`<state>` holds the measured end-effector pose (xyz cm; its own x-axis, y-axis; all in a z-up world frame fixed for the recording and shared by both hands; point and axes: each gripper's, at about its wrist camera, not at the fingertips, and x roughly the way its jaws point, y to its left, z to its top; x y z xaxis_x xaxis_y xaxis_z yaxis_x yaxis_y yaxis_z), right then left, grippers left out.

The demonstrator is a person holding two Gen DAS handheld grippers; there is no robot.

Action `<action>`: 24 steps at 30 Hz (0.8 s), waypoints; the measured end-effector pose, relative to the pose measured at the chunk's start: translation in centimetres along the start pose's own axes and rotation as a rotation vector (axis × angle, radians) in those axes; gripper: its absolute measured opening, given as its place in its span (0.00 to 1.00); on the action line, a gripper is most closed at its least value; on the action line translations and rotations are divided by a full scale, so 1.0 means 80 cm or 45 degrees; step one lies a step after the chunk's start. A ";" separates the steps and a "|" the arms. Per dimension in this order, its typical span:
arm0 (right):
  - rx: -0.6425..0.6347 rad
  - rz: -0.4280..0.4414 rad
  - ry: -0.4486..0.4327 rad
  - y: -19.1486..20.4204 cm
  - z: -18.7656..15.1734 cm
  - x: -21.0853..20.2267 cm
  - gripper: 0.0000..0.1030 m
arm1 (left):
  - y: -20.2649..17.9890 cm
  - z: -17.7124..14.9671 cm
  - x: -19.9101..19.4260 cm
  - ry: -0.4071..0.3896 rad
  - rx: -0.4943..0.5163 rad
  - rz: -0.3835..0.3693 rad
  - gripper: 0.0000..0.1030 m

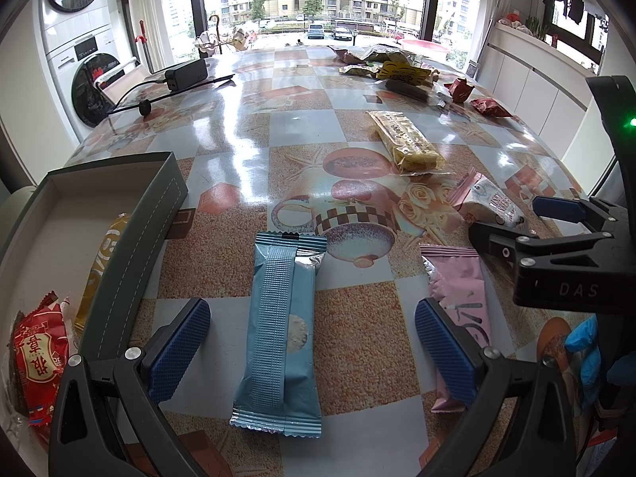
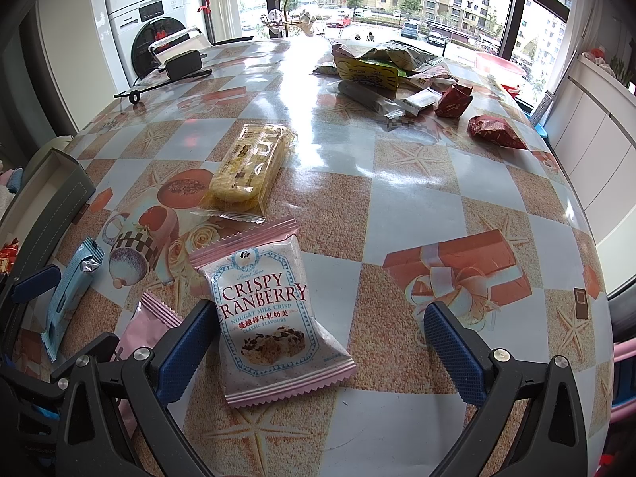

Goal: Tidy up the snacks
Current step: 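Hold blue bar in left tool and close right tool on Crispy Cranberry bag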

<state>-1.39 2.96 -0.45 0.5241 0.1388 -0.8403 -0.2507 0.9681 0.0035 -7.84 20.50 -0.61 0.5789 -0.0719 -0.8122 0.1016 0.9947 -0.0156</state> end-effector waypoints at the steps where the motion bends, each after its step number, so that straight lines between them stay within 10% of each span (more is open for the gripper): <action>1: -0.001 0.001 0.001 0.000 0.000 0.000 1.00 | 0.000 0.000 0.000 0.001 0.001 -0.001 1.00; 9: -0.047 0.022 0.132 0.005 0.020 0.010 1.00 | -0.001 0.004 -0.001 0.105 0.067 -0.040 0.99; 13: -0.069 0.021 0.205 0.014 0.027 0.014 0.99 | 0.001 0.008 -0.005 0.153 0.063 -0.039 0.84; 15: -0.063 0.018 0.210 0.014 0.029 0.014 0.89 | 0.002 0.010 -0.009 0.154 0.072 -0.051 0.67; 18: -0.081 0.033 0.196 0.018 0.032 0.000 0.39 | 0.001 0.013 -0.014 0.157 0.091 -0.083 0.26; 24: 0.039 0.168 0.207 0.004 0.018 -0.013 0.39 | 0.011 0.003 -0.027 0.163 -0.015 -0.189 0.24</action>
<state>-0.86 3.42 1.21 0.3494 0.2314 -0.9080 -0.2823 0.9500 0.1334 -8.76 21.51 1.27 0.4506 -0.2087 -0.8680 0.1679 0.9748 -0.1471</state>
